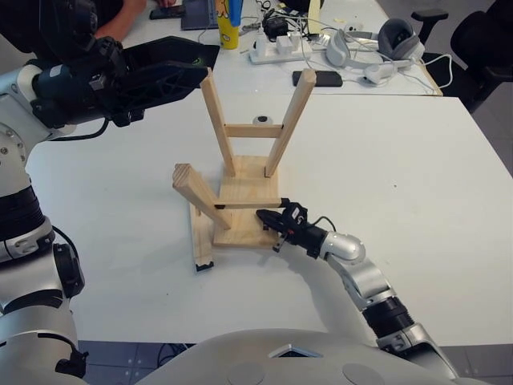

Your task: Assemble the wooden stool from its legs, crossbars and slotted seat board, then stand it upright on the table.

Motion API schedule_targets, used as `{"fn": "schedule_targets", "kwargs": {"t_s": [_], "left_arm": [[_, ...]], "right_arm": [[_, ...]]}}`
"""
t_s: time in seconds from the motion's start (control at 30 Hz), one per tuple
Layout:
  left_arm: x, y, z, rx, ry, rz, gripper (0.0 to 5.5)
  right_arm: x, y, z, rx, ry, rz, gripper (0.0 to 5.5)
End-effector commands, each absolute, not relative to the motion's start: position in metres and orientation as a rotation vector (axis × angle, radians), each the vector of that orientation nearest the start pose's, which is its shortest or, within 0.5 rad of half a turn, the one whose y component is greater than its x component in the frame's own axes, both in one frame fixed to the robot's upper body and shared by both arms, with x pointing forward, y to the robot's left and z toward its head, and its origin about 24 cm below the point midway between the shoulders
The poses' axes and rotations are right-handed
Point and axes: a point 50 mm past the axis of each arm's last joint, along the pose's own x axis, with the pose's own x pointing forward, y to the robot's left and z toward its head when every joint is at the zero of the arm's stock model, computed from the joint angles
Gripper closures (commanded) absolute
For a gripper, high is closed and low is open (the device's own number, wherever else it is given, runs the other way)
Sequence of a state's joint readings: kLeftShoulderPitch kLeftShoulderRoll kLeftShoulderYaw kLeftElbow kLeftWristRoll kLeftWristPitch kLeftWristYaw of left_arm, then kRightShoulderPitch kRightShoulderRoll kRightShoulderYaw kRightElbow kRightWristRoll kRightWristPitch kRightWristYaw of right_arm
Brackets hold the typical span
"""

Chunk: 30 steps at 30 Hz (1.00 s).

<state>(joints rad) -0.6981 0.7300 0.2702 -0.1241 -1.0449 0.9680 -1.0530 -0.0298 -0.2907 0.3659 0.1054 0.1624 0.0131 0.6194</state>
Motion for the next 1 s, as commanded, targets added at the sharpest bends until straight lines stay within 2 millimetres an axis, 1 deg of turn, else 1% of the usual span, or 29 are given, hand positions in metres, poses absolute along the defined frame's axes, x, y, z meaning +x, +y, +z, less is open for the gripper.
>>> {"fn": "schedule_targets", "kwargs": {"t_s": [0.03, 0.13, 0.3, 0.37, 0.4, 0.43, 0.47, 0.53, 0.57, 0.6, 0.63, 0.7, 0.77, 0.8, 0.87, 0.9, 0.93, 0.97, 1.0], "left_arm": [[0.261, 0.190, 0.271, -0.191, -0.098, -1.385, 3.48], [0.260, 0.189, 0.270, -0.175, -0.102, -1.373, 4.01], [0.263, 0.187, 0.268, -0.148, -0.111, -1.357, 4.78], [0.263, 0.186, 0.270, -0.139, -0.132, -1.346, 5.13], [0.263, 0.185, 0.274, -0.131, -0.161, -1.337, 5.25], [0.263, 0.184, 0.280, -0.122, -0.198, -1.326, 5.44], [0.263, 0.183, 0.293, -0.112, -0.279, -1.303, 5.48], [0.259, 0.180, 0.331, -0.159, -0.476, -1.282, 5.48], [0.256, 0.178, 0.347, -0.161, -0.543, -1.286, 5.48], [0.253, 0.176, 0.354, -0.156, -0.559, -1.307, 5.48], [0.251, 0.174, 0.356, -0.153, -0.551, -1.321, 5.48], [0.253, 0.171, 0.342, -0.156, -0.469, -1.337, 5.48], [0.257, 0.169, 0.319, -0.190, -0.379, -1.343, 5.48], [0.259, 0.169, 0.304, -0.203, -0.322, -1.340, 5.48], [0.265, 0.167, 0.259, -0.183, -0.153, -1.314, 5.48], [0.268, 0.166, 0.230, -0.161, -0.064, -1.298, 5.48], [0.270, 0.166, 0.207, -0.162, -0.001, -1.286, 5.48], [0.268, 0.165, 0.187, -0.120, 0.061, -1.289, 5.48], [0.266, 0.163, 0.176, -0.094, 0.087, -1.302, 5.48]], "right_arm": [[0.192, -0.126, -0.065, -0.220, 0.715, 0.848, 5.50], [0.197, -0.126, -0.070, -0.250, 0.736, 0.827, 5.50], [0.207, -0.134, -0.069, -0.283, 0.731, 0.802, 5.50], [0.209, -0.138, -0.068, -0.292, 0.733, 0.803, 5.50], [0.209, -0.139, -0.068, -0.293, 0.736, 0.805, 5.50], [0.209, -0.139, -0.069, -0.289, 0.740, 0.807, 5.50], [0.209, -0.140, -0.069, -0.292, 0.743, 0.811, 5.50], [0.208, -0.140, -0.070, -0.295, 0.749, 0.820, 5.50], [0.206, -0.140, -0.071, -0.298, 0.753, 0.823, 5.50], [0.205, -0.140, -0.072, -0.298, 0.757, 0.828, 5.50], [0.204, -0.139, -0.072, -0.296, 0.760, 0.832, 5.50], [0.203, -0.139, -0.073, -0.298, 0.766, 0.843, 5.50], [0.203, -0.138, -0.073, -0.300, 0.768, 0.848, 5.50], [0.203, -0.137, -0.073, -0.302, 0.767, 0.853, 5.50], [0.204, -0.136, -0.072, -0.304, 0.765, 0.864, 5.50], [0.204, -0.134, -0.071, -0.305, 0.764, 0.871, 5.50], [0.204, -0.133, -0.071, -0.305, 0.763, 0.876, 5.50], [0.205, -0.132, -0.070, -0.311, 0.764, 0.888, 5.50], [0.205, -0.132, -0.070, -0.316, 0.765, 0.896, 5.50]]}}
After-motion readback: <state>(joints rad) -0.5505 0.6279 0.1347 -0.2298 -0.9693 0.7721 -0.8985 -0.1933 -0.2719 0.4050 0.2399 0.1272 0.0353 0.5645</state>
